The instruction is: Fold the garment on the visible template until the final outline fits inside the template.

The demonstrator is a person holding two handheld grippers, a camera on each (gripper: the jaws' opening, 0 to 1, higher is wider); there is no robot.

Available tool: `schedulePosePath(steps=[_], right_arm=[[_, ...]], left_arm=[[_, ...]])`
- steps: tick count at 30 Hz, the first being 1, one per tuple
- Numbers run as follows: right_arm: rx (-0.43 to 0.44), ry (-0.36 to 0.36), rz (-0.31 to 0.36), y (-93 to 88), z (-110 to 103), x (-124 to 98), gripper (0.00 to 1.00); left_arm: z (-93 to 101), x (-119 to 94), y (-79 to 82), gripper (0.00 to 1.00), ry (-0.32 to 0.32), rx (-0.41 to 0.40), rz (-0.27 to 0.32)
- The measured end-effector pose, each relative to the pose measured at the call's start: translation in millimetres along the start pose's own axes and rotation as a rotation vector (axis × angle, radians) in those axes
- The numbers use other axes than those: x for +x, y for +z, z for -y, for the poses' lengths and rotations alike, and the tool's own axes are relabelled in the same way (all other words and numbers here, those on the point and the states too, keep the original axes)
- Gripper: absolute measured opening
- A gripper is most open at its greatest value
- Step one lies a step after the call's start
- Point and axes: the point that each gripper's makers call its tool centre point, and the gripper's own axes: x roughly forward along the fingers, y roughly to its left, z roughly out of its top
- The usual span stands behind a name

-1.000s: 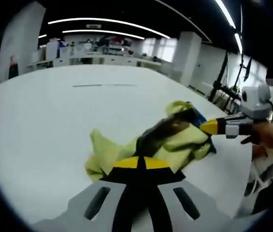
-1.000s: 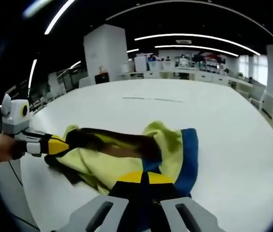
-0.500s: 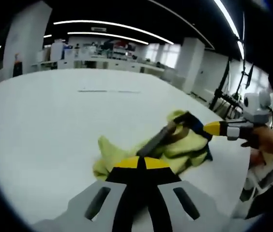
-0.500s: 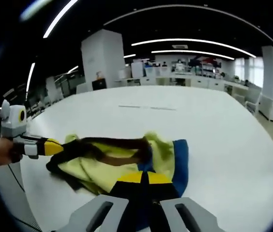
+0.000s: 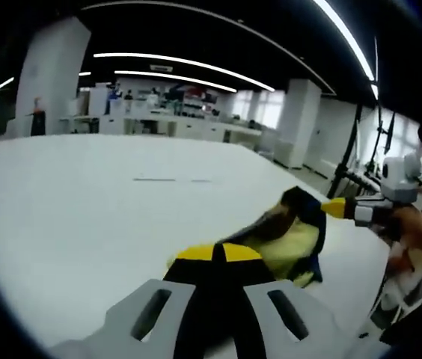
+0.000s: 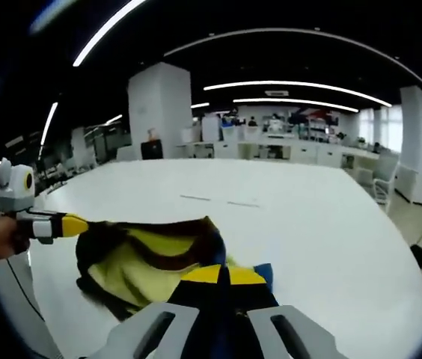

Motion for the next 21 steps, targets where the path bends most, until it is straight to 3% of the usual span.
schedulePosePath(steps=[8, 17, 21], right_arm=[[-0.026, -0.030, 0.064, 42.0, 14.1, 4.5, 0.00], [-0.065, -0.064, 0.113, 85.1, 32.5, 29.5, 0.00], [-0.070, -0.069, 0.125, 95.6, 37.7, 42.4, 0.00]], left_arm=[[-5.3, 10.2, 58.1, 0.00, -0.001, -0.036, 0.127], [-17.1, 39.0, 101.2, 0.00, 0.038, -0.046, 0.214], [-21.9, 55.1, 112.7, 0.00, 0.050, -0.021, 0.217]])
